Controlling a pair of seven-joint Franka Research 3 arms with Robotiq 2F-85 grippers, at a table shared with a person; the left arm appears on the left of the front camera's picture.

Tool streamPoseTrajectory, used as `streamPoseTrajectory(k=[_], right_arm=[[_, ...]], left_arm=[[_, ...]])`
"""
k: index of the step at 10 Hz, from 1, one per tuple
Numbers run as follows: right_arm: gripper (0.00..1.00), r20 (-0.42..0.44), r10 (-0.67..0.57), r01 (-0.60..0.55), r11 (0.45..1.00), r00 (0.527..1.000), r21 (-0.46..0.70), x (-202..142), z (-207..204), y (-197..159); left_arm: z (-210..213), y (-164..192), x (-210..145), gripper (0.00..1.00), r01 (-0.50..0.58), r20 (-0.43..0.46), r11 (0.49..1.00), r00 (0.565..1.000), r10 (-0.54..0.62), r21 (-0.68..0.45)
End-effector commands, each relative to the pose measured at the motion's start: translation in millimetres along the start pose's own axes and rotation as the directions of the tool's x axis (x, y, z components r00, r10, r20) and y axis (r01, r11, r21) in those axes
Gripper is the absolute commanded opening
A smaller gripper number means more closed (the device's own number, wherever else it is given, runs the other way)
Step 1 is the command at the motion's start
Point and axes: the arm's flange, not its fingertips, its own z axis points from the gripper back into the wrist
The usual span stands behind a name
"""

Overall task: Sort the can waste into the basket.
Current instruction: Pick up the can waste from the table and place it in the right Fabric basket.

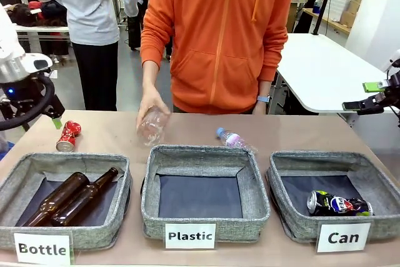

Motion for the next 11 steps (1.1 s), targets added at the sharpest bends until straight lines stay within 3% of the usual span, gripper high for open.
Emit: streamPoseTrajectory(k=[1,3,6,11], right_arm=[[1.0,-0.014,0.019,-0.019,1.0,1.0,0.003,2,3,2],[1.0,-0.014,0.019,-0.019,1.0,1.0,0.003,2,3,2],[1.0,-0.014,0.019,-0.019,1.0,1.0,0.003,2,3,2],[1.0,-0.014,0.019,-0.019,1.0,1.0,0.003,2,3,2]], left_arm=[[-28,4,6,1.0,-0.057,0.009,0.997,0.998,0.057,-0.048],[-67,14,16,1.0,-0.137,0.017,0.99,0.99,0.137,-0.03],[-98,7,25,1.0,-0.117,0.087,0.993,0.989,0.116,0.004],[-110,3,37,1.0,-0.077,0.078,0.997,0.994,0.077,0.004]])
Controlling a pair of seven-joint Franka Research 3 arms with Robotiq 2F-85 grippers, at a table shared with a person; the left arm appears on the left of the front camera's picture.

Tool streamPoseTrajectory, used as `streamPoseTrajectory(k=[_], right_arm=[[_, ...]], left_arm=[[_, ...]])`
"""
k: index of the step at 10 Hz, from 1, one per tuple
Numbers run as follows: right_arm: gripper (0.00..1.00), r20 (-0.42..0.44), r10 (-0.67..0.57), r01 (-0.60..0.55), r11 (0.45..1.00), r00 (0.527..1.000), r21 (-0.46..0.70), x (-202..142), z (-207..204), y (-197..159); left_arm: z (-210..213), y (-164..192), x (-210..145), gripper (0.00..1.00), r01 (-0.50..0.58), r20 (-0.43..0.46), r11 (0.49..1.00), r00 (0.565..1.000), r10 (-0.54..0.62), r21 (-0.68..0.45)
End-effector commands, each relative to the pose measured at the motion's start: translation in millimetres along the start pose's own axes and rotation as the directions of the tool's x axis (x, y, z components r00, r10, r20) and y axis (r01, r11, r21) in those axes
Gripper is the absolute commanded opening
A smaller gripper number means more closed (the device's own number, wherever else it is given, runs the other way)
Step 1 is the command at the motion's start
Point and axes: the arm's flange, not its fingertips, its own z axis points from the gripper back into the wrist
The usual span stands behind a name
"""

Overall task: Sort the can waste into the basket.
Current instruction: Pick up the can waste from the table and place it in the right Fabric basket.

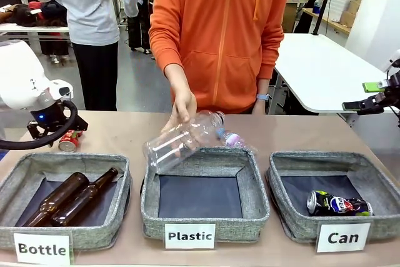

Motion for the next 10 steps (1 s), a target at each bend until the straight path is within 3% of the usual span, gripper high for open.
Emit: streamPoseTrajectory(k=[1,3,6,10], right_arm=[[1.0,-0.014,0.019,-0.019,1.0,1.0,0.003,2,3,2],[1.0,-0.014,0.019,-0.019,1.0,1.0,0.003,2,3,2],[1.0,-0.014,0.019,-0.019,1.0,1.0,0.003,2,3,2],[1.0,-0.014,0.019,-0.019,1.0,1.0,0.003,2,3,2]], left_arm=[[-14,9,2,1.0,0.009,-0.004,1.0,1.0,-0.009,-0.002],[-19,2,2,1.0,0.079,-0.016,0.996,0.997,-0.079,-0.043],[-21,-1,4,1.0,0.094,-0.014,0.995,0.995,-0.094,-0.02],[-10,-14,2,1.0,0.213,0.052,0.977,0.976,-0.213,-0.005]])
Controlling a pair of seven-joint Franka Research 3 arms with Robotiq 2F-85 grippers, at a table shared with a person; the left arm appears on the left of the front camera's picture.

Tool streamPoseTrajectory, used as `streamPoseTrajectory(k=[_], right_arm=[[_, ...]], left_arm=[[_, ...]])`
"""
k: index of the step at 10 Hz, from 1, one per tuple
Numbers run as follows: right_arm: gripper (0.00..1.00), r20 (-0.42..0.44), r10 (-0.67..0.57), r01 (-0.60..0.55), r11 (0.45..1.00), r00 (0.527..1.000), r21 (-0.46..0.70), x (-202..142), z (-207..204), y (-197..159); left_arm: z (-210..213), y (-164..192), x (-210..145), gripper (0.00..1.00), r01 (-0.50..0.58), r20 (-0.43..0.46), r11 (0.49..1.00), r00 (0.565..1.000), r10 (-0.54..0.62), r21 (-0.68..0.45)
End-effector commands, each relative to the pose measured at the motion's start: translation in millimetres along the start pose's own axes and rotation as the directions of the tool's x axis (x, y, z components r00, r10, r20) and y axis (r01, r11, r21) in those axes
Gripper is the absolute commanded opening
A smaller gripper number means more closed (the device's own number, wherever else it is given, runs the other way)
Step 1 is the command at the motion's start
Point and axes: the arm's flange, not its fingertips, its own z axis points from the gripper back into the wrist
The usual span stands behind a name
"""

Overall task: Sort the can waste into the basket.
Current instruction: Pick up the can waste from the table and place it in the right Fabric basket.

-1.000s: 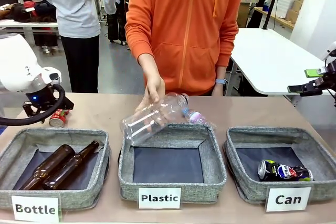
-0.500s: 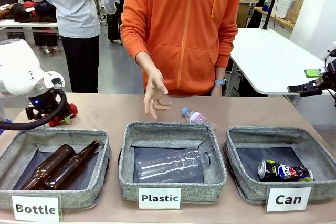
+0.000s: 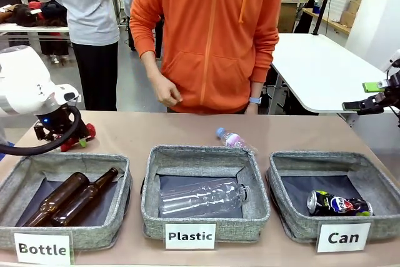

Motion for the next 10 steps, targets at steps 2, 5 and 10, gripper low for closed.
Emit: streamPoseTrajectory(k=[2,5,10], right_arm=[[1.0,-0.014,0.019,-0.019,1.0,1.0,0.003,2,3,2],[1.0,-0.014,0.019,-0.019,1.0,1.0,0.003,2,3,2],[1.0,-0.014,0.019,-0.019,1.0,1.0,0.003,2,3,2]], left_arm=[[7,-15,3,1.0,0.157,0.042,0.987,0.987,-0.158,0.021],[5,-24,6,1.0,0.212,0.033,0.977,0.977,-0.212,0.024],[2,-25,6,0.0,0.217,0.003,0.975,0.976,-0.217,0.036]])
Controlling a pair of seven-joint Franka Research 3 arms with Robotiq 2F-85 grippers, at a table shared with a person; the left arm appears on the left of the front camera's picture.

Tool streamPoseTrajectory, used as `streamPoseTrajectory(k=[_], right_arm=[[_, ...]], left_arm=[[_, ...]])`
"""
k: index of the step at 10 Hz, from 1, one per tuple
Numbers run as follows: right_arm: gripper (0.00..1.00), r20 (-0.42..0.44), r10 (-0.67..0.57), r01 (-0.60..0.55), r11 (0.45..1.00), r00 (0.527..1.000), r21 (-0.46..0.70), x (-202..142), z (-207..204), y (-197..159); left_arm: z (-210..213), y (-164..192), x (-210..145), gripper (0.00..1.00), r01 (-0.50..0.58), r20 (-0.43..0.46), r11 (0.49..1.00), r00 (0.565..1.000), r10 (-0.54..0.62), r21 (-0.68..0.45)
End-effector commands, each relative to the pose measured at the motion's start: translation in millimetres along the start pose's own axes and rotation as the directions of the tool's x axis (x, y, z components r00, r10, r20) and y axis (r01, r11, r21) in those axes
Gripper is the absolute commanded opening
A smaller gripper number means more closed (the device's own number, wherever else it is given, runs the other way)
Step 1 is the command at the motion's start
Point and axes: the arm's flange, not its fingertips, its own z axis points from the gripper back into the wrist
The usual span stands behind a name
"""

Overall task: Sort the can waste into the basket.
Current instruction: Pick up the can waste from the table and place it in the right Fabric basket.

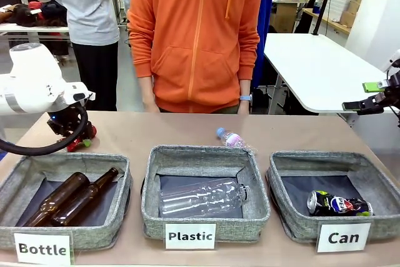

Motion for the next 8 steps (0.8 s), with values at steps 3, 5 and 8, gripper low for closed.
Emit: streamPoseTrajectory(k=[3,5,8], right_arm=[[1.0,-0.014,0.019,-0.019,1.0,1.0,0.003,2,3,2],[1.0,-0.014,0.019,-0.019,1.0,1.0,0.003,2,3,2],[1.0,-0.014,0.019,-0.019,1.0,1.0,0.003,2,3,2]], left_arm=[[1,1,0,0.05,0.012,-0.019,1.0,1.0,-0.012,0.004],[11,3,-1,0.0,-0.011,-0.016,1.0,1.0,0.011,-0.006],[89,20,-12,0.0,-0.072,0.04,0.996,0.996,0.073,-0.044]])
